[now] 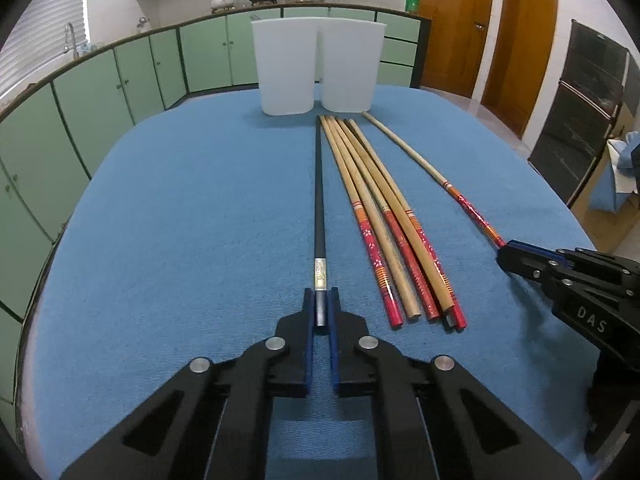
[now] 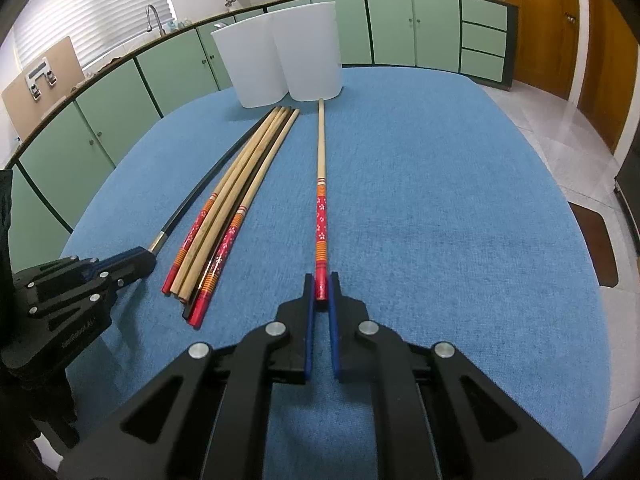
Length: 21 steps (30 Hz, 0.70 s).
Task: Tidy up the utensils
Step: 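Lift both chopsticks and carry them over the white holder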
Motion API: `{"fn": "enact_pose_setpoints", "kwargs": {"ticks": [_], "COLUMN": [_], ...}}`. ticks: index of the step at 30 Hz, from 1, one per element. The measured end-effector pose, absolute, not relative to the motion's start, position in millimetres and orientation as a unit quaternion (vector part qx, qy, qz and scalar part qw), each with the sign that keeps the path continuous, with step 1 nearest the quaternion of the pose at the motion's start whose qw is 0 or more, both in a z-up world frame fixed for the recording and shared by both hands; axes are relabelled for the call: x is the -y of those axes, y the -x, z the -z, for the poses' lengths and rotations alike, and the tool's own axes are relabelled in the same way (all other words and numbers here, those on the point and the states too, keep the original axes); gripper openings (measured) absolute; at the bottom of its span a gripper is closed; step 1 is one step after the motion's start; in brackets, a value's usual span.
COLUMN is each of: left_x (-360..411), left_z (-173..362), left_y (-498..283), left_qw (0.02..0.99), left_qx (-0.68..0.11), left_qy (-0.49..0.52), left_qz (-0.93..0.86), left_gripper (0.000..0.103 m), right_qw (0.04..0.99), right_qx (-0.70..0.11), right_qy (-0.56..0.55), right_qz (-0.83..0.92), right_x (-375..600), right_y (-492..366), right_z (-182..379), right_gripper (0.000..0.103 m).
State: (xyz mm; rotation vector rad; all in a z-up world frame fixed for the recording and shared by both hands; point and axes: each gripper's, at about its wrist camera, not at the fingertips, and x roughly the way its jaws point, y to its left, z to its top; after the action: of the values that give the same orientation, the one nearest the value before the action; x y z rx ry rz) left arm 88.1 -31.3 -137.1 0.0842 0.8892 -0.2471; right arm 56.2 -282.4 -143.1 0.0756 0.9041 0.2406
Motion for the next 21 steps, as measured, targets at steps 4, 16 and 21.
{"fn": "enact_pose_setpoints", "kwargs": {"ticks": [4, 16, 21], "left_x": [24.8, 8.3, 6.2], "left_z": [127.2, 23.7, -12.2], "left_y": [-85.1, -77.0, -94.0], "left_qw": [0.898, 0.945, 0.955], "left_qx": [-0.420, -0.298, -0.260], "left_qy": [-0.024, -0.018, -0.015], "left_qz": [0.125, 0.133, 0.144], "left_gripper": [0.006, 0.006, 0.006], "right_qw": [0.900, 0.934, 0.943], "right_qx": [-0.419, -0.331, -0.298], "right_qy": [-0.032, -0.012, -0.011], "right_qz": [-0.117, -0.133, -0.149], "right_x": [283.9, 296.3, 298.1], "right_y": [-51.7, -58.5, -76.0], "right_z": [131.6, 37.2, -6.4], "right_gripper": [0.005, 0.005, 0.005]}}
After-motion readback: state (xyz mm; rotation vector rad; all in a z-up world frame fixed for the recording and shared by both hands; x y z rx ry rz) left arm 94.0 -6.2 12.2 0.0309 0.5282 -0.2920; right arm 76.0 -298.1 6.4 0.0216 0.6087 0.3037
